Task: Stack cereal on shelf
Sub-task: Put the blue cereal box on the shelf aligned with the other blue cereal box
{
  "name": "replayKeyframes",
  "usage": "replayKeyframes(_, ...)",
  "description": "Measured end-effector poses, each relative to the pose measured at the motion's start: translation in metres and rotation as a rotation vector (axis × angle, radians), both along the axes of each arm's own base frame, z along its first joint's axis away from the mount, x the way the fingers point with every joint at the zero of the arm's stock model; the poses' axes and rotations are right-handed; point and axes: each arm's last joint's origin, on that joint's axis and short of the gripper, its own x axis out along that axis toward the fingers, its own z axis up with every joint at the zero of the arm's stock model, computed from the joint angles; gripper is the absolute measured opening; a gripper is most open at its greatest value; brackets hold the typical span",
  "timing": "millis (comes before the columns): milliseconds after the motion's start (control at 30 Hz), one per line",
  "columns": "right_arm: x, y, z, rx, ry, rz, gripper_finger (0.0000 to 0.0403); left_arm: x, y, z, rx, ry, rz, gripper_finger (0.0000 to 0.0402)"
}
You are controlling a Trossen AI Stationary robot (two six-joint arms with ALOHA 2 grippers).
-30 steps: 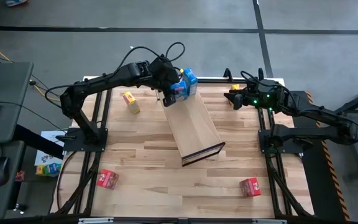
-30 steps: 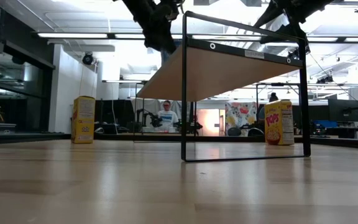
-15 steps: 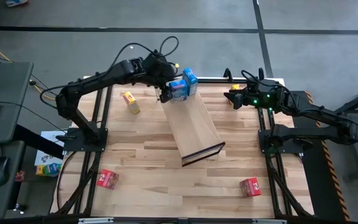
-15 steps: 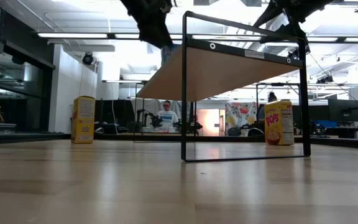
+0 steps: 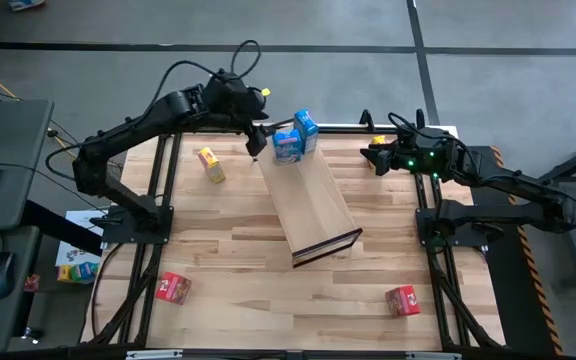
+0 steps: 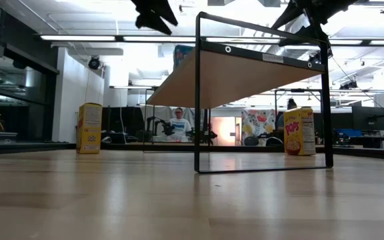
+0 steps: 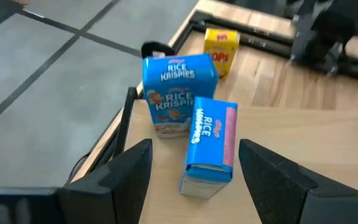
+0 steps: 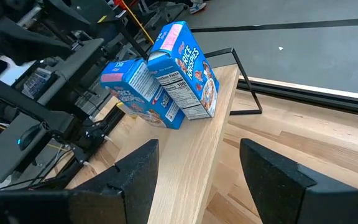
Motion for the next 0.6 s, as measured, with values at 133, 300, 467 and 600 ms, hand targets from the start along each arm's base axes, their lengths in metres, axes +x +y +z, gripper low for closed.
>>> replayKeyframes(133,0.0,0.0,0.0,-0.006,0.003,-0.016,0.0217,-0.01,-0.01,0.006,-0.006,-0.109,0.019,0.0229)
replayKeyframes(300,0.0,-0.001,0.0,-0.008,0.004,-0.018,0.0217,-0.03,-0.03,-0.006,-0.003,-0.275,0.061,0.0208)
replayKeyframes(467,0.0,-0.001,0.0,-0.01,0.005,-0.018,0.0217,-0.054,-0.048,-0.024,-0.023,-0.42,0.108,0.0163)
replayKeyframes(600,0.0,-0.001,0.0,-0.011,0.006,-0.019,0.0217,-0.062,-0.059,-0.035,-0.052,-0.519,0.116,0.0112)
